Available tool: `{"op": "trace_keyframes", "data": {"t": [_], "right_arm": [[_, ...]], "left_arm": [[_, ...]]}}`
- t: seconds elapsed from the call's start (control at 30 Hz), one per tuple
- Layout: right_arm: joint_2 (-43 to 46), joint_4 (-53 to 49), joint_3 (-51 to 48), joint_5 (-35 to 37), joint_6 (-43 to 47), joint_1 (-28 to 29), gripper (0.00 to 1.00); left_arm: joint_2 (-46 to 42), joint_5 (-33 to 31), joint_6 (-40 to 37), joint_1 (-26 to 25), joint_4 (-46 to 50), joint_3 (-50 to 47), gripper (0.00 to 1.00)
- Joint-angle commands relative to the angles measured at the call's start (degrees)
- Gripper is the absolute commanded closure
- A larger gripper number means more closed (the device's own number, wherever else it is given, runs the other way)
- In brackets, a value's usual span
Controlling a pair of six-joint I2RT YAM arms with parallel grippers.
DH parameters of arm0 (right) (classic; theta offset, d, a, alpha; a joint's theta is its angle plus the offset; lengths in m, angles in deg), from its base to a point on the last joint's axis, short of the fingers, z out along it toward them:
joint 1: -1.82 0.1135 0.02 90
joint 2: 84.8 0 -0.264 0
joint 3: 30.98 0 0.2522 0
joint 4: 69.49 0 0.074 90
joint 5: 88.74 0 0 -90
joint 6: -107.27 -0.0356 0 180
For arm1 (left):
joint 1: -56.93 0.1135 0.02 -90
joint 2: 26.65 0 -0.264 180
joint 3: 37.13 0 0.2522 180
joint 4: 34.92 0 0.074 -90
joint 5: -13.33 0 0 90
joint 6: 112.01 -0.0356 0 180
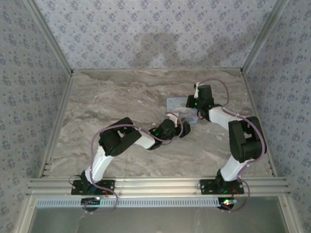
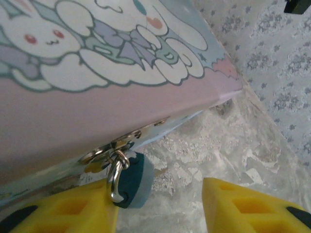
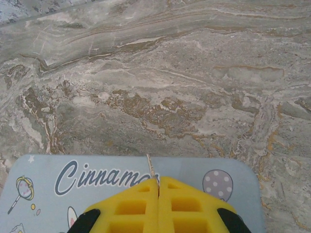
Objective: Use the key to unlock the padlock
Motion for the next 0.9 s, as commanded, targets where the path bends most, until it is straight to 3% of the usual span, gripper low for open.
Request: {"op": "trace_keyframes", "data": {"t": [0.0,0.2,0.43,0.53,0.77,0.87], "right_arm": [[1.92,-0.05,-1.16,-0.33,-0.93,-0.58,1.00],[2.93,0.23,-1.91,-0.65,-1.55,-0.82,1.00],[5.36,0.35,-3.61,-0.95,-2.36,-0.85,1.00],[7.75,0.15,-4.51,-1.34,-2.73,-0.86,1.00],[16.74,-1.49,-8.35,-4.67,-4.00,-1.01,1.00],[22.02,-3.12,-10.62,-9.28,-4.92,-1.27,1.00]], "left_arm": [[4.12,1.47,2.79,0.18,5.66,-0.54,0.60],[4.61,1.41,4.10,0.93,5.55,-1.13,0.69],[3.69,4.98,3.91,2.46,6.76,-1.60,0.90],[2.98,6.55,4.09,3.63,6.68,-2.45,0.93],[-0.25,14.88,4.63,6.69,9.45,-3.80,0.99],[-1.08,21.43,7.06,8.67,12.07,-2.87,1.00]]}}
